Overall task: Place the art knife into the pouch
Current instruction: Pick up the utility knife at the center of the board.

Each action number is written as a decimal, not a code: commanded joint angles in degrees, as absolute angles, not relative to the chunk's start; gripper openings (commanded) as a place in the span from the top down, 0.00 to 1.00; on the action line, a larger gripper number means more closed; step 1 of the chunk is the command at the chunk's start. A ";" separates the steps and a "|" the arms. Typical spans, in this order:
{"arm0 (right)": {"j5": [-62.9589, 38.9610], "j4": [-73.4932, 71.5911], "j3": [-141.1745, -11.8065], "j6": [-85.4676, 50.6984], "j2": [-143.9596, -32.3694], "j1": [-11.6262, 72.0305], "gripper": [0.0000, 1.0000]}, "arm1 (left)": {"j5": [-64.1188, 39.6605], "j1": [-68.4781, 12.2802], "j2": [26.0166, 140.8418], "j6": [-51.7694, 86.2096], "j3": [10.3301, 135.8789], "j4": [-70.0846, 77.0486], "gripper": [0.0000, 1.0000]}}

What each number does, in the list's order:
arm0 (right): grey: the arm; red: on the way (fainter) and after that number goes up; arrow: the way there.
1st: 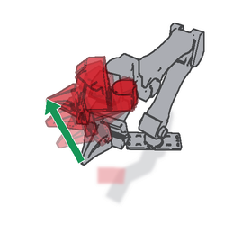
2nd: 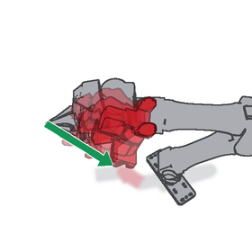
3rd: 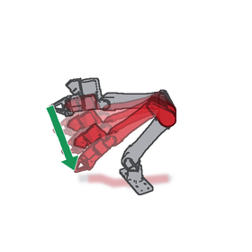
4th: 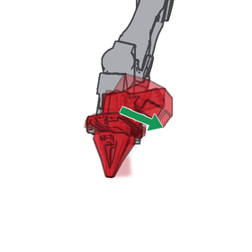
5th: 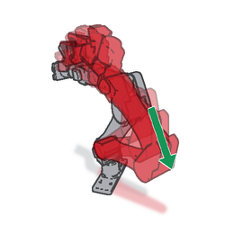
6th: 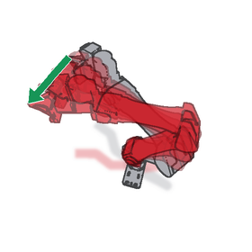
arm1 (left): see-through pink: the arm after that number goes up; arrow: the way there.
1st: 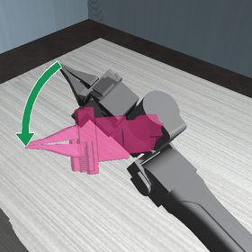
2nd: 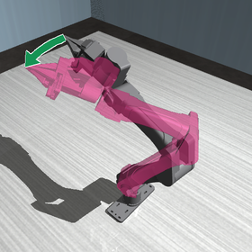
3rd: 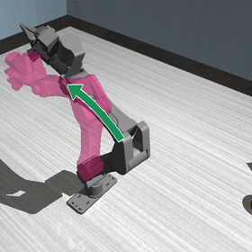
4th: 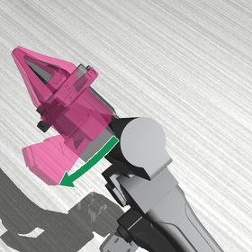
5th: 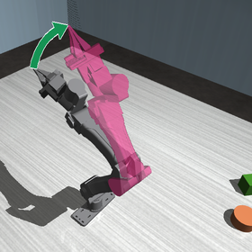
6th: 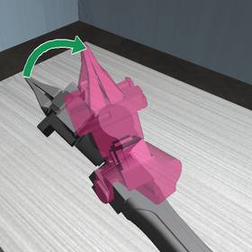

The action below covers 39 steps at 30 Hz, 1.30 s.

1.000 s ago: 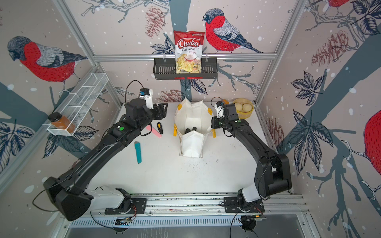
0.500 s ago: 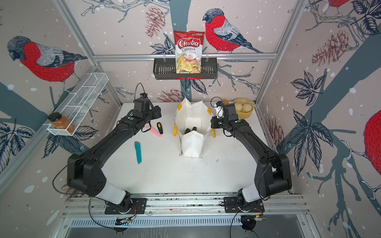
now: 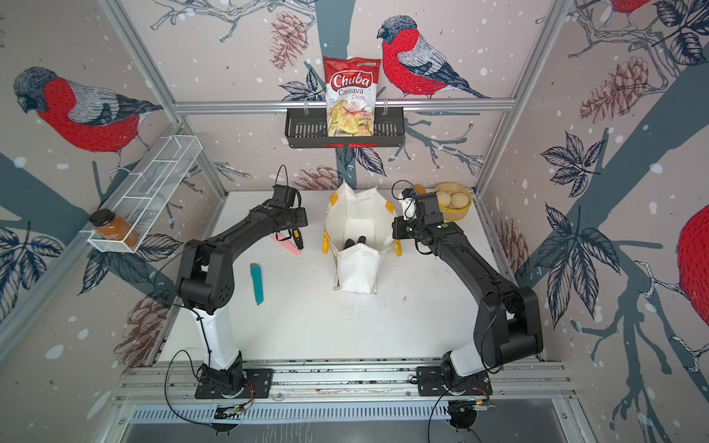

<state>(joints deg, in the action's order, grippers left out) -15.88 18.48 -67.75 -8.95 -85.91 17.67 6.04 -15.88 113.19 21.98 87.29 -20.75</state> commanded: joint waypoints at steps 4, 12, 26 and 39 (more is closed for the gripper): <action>-16.41 16.42 -68.08 -8.88 -85.89 17.83 1.00 | 4.14 -15.35 115.59 21.98 86.31 -20.54 0.37; -16.13 16.17 -67.55 -8.70 -85.73 17.76 1.00 | 5.36 -15.05 117.76 22.39 85.83 -20.25 0.39; -16.78 15.58 -66.96 -8.96 -85.53 17.66 1.00 | 7.41 -15.10 120.14 22.39 85.17 -20.96 0.42; -16.96 15.38 -66.74 -9.04 -85.13 17.56 1.00 | 8.71 -14.95 122.07 21.33 85.55 -22.15 0.48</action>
<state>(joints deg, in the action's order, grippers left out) -16.51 16.93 -66.74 -8.95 -85.58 17.58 7.70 -15.14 121.73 22.02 85.32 -20.82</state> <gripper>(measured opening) 0.062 0.528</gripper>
